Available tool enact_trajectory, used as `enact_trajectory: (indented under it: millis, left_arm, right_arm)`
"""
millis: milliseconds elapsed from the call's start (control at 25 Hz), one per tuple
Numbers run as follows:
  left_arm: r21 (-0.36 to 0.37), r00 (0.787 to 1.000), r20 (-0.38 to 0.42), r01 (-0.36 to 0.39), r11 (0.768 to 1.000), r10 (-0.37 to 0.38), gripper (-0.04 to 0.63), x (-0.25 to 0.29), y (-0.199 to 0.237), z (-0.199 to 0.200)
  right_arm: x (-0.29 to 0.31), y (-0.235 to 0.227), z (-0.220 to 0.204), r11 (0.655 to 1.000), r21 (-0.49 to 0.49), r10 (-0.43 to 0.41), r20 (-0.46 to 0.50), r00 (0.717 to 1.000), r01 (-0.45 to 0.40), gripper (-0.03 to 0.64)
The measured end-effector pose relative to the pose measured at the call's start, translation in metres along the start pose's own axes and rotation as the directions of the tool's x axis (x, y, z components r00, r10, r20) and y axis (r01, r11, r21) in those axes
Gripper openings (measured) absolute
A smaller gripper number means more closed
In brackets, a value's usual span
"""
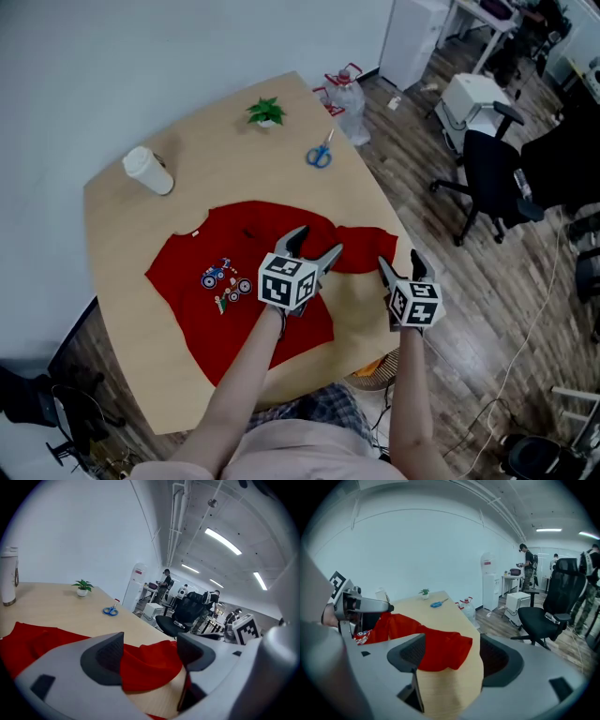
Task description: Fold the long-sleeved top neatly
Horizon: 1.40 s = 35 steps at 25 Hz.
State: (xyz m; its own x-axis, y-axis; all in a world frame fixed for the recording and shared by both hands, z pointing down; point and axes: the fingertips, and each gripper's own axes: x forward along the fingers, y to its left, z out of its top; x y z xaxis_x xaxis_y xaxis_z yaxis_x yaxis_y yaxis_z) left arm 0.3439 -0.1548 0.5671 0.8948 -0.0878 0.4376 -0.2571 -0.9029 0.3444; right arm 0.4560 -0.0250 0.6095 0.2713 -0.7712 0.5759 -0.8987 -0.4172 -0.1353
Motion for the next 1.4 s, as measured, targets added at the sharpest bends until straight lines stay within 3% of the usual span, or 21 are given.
enact_trajectory:
  millis: [360, 520, 680, 800, 840, 960, 1120, 1400]
  left_arm:
    - [-0.021, 1.0, -0.026, -0.009, 1.0, 0.008, 0.334, 0.004, -0.005, -0.015]
    - [-0.025, 0.999, -0.032, -0.014, 1.0, 0.013, 0.334, 0.004, -0.003, -0.019]
    - [-0.03, 0.999, -0.042, -0.013, 0.999, 0.012, 0.334, 0.004, -0.003, -0.022]
    - [-0.039, 0.999, -0.044, -0.01, 0.999, 0.009, 0.334, 0.003, -0.007, -0.024]
    - [-0.042, 0.999, -0.044, -0.009, 0.999, 0.007, 0.334, 0.003, -0.007, -0.025]
    - [-0.048, 0.999, -0.043, -0.014, 0.999, 0.012, 0.334, -0.001, -0.005, -0.026]
    - [-0.053, 0.999, -0.034, -0.036, 0.998, 0.035, 0.334, -0.012, 0.004, -0.025]
    - [-0.073, 0.995, 0.007, -0.099, 0.992, 0.1, 0.334, -0.044, 0.029, -0.015]
  right_arm:
    - [0.026, -0.023, -0.048, 0.998, 0.029, -0.058, -0.176, 0.983, 0.064, 0.26]
    - [0.036, -0.023, -0.057, 0.995, 0.085, -0.028, -0.236, 0.971, 0.049, 0.259]
    - [0.041, -0.012, -0.053, 0.99, 0.142, 0.046, -0.268, 0.962, -0.008, 0.183]
    - [0.04, -0.009, -0.053, 0.982, 0.182, 0.094, -0.269, 0.958, -0.045, 0.15]
    - [0.04, -0.006, -0.053, 0.98, 0.189, 0.106, -0.265, 0.958, -0.056, 0.103]
    - [0.039, -0.003, -0.052, 0.987, 0.152, 0.087, -0.265, 0.96, -0.048, 0.049]
    - [0.032, -0.006, -0.044, 0.993, 0.112, 0.057, -0.238, 0.969, -0.031, 0.038]
    - [0.012, 0.001, 0.008, 0.998, 0.048, 0.044, -0.147, 0.988, -0.038, 0.035]
